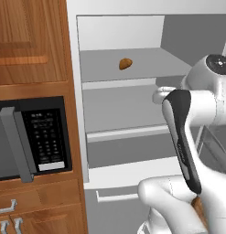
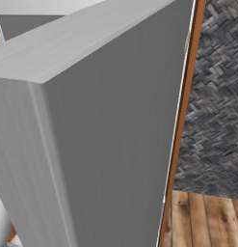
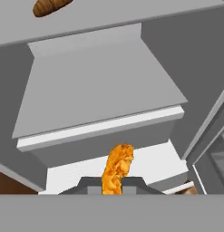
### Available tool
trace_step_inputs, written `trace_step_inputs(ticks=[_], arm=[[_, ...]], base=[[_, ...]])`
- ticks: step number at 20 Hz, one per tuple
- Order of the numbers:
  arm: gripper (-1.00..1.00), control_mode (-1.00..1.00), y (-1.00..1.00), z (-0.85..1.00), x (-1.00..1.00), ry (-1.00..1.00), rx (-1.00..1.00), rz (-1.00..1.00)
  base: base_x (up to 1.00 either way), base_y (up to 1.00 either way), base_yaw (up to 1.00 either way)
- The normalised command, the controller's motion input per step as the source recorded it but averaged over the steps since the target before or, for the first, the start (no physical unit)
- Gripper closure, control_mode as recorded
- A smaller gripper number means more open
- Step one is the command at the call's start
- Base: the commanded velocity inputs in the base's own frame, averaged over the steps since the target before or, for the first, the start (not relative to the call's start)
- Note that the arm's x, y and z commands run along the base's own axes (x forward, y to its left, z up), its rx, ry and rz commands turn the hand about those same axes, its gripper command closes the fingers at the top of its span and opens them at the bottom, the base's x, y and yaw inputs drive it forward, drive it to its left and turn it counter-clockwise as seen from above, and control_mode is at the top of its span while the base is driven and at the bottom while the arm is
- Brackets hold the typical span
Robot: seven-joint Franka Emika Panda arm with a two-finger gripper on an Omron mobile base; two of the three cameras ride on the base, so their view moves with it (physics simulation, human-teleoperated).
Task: Pick shrimp from the fridge and place it on the plate on the counter.
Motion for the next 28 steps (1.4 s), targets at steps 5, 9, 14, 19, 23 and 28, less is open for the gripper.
trace_step_inputs(ticks=[5, 9, 14, 19, 23, 28], arm=[[1.0, -1.0, 0.46, 0.0, -0.93, 0.0, 0.0, 0.0], [1.0, -1.0, 0.42, 0.0, -0.88, 0.0, 0.0, 0.0], [1.0, -1.0, 0.36, 0.0, -0.85, 0.0, 0.01, 0.04], [1.0, -1.0, 0.0, 0.0, -0.13, 0.0, 0.0, 0.01], [1.0, -1.0, 0.0, 0.0, 0.0, 0.0, 0.0, 0.0], [1.0, -1.0, 0.0, 0.0, 0.0, 0.0, 0.0, 0.0]], base=[[0.0, 0.0, 0.0], [0.0, 0.0, 0.0], [0.0, 0.0, 0.0], [0.0, 0.0, 0.0], [0.0, 0.0, 0.0], [0.0, 0.0, 0.0]])
